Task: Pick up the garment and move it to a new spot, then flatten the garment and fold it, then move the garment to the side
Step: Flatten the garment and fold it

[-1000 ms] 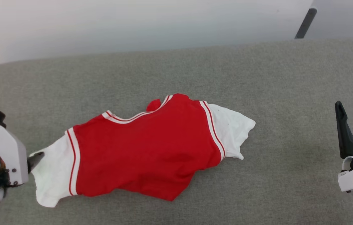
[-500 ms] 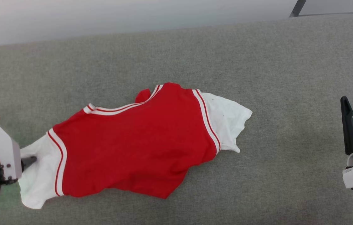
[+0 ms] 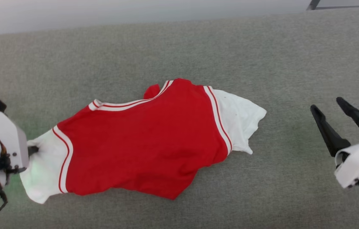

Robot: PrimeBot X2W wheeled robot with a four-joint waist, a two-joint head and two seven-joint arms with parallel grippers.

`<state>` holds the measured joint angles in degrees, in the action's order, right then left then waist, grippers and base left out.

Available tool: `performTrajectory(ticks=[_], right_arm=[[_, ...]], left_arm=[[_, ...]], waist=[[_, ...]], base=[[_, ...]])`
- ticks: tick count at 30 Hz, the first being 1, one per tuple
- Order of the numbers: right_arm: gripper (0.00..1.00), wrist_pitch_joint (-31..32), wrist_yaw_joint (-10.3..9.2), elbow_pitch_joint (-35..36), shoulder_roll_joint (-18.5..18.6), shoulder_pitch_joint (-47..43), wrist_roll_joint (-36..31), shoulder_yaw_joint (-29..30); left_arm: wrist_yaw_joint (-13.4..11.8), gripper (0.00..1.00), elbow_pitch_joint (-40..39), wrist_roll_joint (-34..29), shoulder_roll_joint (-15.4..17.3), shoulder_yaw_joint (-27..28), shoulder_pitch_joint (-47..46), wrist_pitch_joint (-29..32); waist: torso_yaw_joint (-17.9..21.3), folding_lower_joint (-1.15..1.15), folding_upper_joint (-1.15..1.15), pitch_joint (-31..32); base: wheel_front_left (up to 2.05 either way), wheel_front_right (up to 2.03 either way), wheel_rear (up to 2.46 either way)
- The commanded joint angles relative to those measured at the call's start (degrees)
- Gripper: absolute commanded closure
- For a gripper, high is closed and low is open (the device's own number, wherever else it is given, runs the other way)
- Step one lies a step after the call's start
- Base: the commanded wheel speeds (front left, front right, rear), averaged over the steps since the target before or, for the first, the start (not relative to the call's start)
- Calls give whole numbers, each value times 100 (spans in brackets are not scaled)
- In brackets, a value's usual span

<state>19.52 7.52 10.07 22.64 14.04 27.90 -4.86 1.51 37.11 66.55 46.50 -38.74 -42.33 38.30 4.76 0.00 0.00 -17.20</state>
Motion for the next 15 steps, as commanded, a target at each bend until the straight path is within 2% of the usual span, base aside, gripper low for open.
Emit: performTrajectory(ticks=[1,8,15], right_arm=[[0,64,-6,-34,42,89,58,-18],[0,1430,-5,-754,368,1051,909,-402],[0,2404,-5,-1561,232,1754,1226,-718]], left_arm=[[24,100,36,-8,-156,-69,45,-10],[99,100,147,-95,-403,-119,-289,-46],[164,100,247,-156,-615,-169,-532,-66]], waist=[[-52,0,0,-56],[-277,0,0,-268],[-467,0,0,-444]], base=[[0,0,0],[0,0,0],[0,0,0]])
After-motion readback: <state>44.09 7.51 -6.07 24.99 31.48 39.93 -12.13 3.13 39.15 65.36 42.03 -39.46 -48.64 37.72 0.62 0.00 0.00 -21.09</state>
